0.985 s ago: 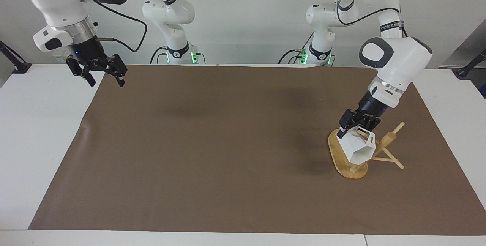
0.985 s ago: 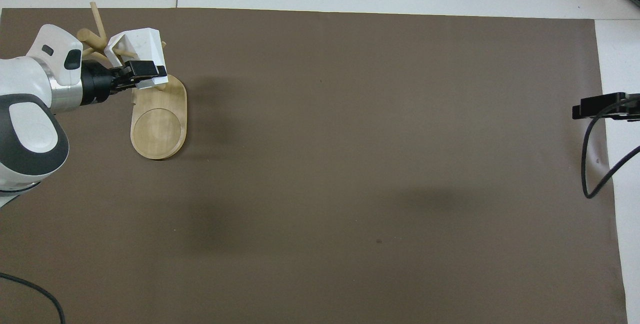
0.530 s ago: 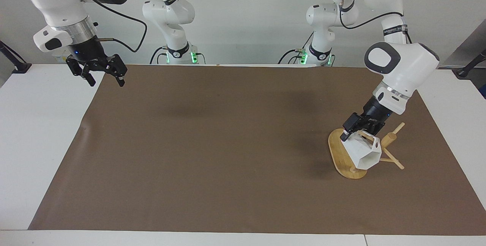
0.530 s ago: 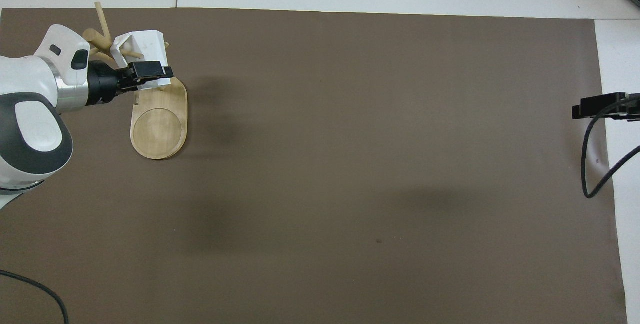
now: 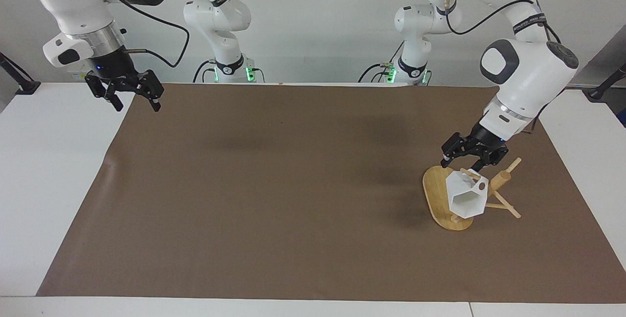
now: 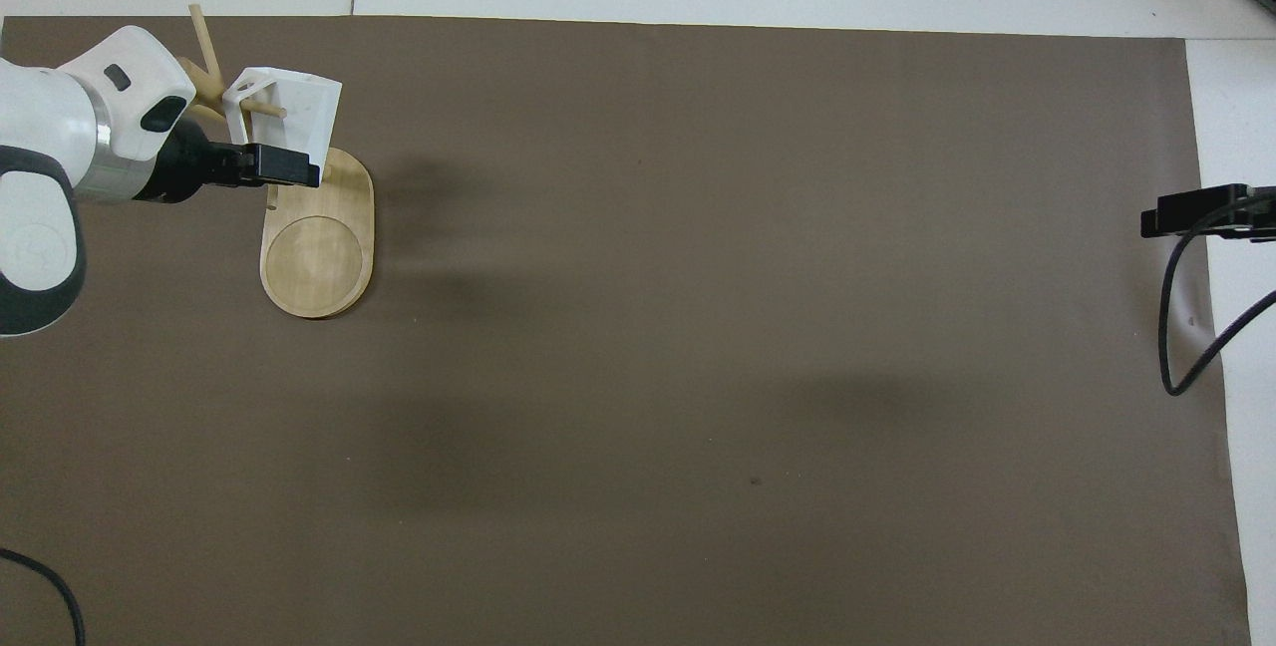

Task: Hang cup on rack
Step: 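Open the left gripper to release the cup on the peg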

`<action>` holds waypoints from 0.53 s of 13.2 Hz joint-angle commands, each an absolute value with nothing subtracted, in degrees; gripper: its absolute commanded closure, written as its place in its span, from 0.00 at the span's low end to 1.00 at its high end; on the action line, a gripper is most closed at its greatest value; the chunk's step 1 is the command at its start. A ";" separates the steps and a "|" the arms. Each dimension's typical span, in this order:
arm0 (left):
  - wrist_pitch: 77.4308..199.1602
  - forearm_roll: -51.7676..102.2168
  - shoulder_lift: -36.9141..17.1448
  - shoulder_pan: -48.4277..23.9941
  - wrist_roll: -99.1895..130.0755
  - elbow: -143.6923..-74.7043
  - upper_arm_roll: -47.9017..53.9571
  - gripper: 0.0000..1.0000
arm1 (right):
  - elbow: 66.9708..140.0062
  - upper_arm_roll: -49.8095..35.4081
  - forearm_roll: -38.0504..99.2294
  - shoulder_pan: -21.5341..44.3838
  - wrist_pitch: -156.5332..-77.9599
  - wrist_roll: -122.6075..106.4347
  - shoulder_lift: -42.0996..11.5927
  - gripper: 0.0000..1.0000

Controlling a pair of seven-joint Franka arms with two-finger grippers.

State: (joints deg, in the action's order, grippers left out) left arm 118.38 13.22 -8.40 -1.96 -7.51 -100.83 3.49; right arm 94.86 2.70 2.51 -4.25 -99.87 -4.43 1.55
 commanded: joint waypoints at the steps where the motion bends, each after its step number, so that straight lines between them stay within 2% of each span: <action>1: 110.24 6.27 -4.94 -3.07 -7.12 -99.76 3.34 0.00 | 95.62 2.46 3.43 -4.75 -99.14 -3.52 2.55 0.00; 7: 97.84 2.72 1.13 -5.62 -7.47 -99.76 3.52 0.00 | 95.62 2.46 3.43 -4.75 -99.14 -3.52 2.55 0.00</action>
